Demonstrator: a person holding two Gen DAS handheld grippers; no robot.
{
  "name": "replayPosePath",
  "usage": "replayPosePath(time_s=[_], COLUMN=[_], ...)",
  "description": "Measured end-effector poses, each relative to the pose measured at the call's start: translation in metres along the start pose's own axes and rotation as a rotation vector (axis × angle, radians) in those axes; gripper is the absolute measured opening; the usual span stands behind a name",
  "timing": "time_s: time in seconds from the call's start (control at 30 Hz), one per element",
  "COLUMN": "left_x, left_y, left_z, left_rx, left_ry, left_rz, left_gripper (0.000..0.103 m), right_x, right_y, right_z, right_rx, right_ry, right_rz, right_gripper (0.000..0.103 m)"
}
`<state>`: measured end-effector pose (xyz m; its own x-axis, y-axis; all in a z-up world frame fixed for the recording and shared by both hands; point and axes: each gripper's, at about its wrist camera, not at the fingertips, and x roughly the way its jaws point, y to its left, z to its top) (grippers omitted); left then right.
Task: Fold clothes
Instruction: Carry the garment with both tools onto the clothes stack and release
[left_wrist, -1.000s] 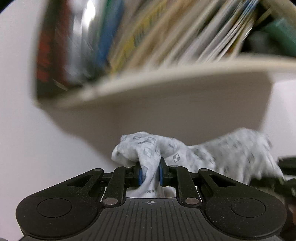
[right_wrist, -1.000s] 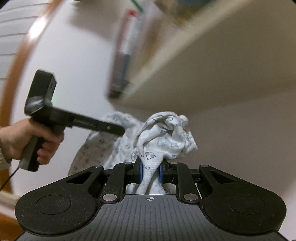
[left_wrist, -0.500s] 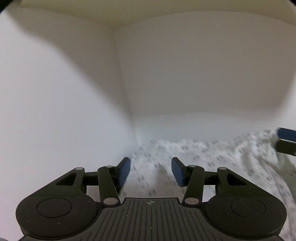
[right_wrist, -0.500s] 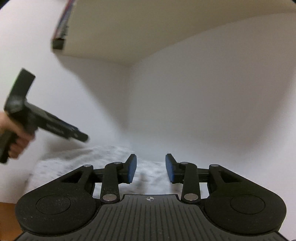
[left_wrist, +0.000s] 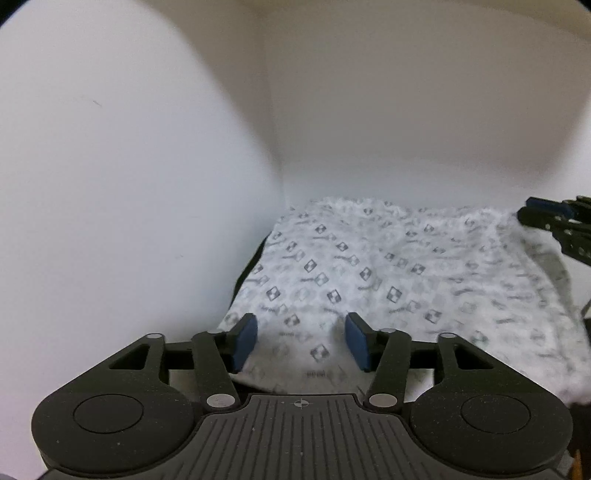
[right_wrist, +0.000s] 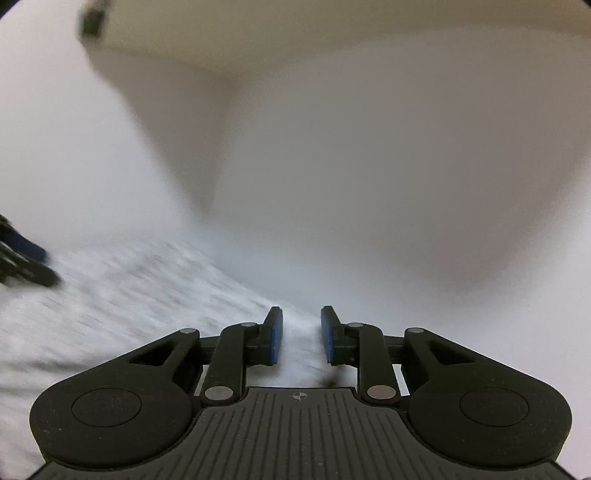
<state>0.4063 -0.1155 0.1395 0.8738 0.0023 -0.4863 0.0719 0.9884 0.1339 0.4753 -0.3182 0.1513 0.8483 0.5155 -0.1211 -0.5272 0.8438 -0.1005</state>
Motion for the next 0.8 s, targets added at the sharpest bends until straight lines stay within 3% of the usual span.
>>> replayPosePath(time_s=[0.03,0.2,0.3,0.47,0.63,0.8], left_x=[-0.011,-0.064,-0.095,-0.146,-0.197,-0.246], left_y=[-0.002,-0.009,-0.013,-0.014,-0.005,0.008], left_z=[0.000,-0.007,-0.015,-0.033,-0.057,-0.089], left_rx=[-0.001,-0.025,-0.036,-0.042,-0.063,-0.099], left_ry=[-0.011,-0.051,-0.078,-0.093,-0.098,-0.102], left_rz=[-0.004,-0.023,-0.022,0.008,0.042,0.084], left_gripper=[0.072,0.084,0.103,0.103,0.103,0.103], right_x=[-0.003,-0.016,-0.031,-0.067,-0.112,-0.152], right_y=[0.008,0.041,0.060,0.100,0.144,0.175], right_z=[0.005,0.021,0.025,0.029,0.035,0.031], right_rx=[0.008,0.030,0.055,0.043,0.008,0.018], right_ry=[-0.005,0.031,0.050,0.061,0.052,0.045], right_rz=[0.041,0.162,0.203,0.256,0.294,0.318], right_gripper=[0.036,0.041,0.056,0.076,0.083,0.098])
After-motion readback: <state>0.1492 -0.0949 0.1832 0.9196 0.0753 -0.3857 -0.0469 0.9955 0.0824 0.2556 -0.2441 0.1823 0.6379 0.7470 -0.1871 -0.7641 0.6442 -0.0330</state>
